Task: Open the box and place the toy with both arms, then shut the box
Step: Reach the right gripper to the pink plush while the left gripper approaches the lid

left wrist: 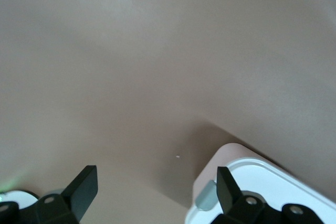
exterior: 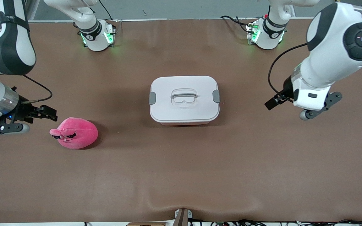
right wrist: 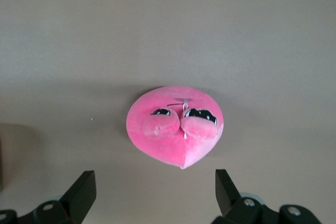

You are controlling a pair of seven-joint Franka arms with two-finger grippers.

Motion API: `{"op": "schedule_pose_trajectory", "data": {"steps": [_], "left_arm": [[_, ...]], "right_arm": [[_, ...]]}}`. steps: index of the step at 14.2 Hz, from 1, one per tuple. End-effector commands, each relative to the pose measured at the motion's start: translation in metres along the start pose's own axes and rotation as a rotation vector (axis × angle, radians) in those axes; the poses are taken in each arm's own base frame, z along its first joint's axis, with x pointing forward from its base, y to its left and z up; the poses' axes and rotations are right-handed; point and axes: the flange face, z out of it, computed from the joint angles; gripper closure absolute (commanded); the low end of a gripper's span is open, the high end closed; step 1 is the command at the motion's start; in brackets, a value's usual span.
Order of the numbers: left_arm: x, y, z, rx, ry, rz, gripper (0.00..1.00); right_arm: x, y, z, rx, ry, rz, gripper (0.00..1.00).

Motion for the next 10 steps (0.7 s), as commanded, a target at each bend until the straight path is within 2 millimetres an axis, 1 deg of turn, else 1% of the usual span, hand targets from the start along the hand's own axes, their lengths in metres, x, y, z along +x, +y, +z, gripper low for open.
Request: {"op": "schedule_pose_trajectory", "data": {"steps": [1, 2, 4, 6, 9, 10], "left_arm": [[-0.016, 0.022, 0.002, -0.014, -0.007, -0.086, 0.0], [-0.026, 0.03, 0.005, -0.009, -0.01, -0.109, 0.0], [-0.038, 0.043, 0.01, -0.015, -0.005, -0.154, 0.0], [-0.052, 0.056, 0.015, -0.021, -0.001, -0.193, 0.0], [-0.072, 0.079, 0.028, -0.034, 0.005, -0.249, 0.0], [-0.077, 0.084, 0.029, -0.04, 0.008, -0.262, 0.0]], "right_arm": [[0.011, -0.002, 0.022, -0.01, 0.007, -0.097, 0.0], [0.015, 0.001, 0.032, -0.017, 0.011, -0.142, 0.0], [0.022, 0.0, 0.054, -0.018, 0.003, -0.263, 0.0], [0.018, -0.014, 0.078, -0.013, -0.017, -0.338, 0.0], [0.014, -0.021, 0.106, -0.013, -0.02, -0.363, 0.0], [0.014, -0.021, 0.113, -0.014, -0.023, -0.365, 0.0]]}}
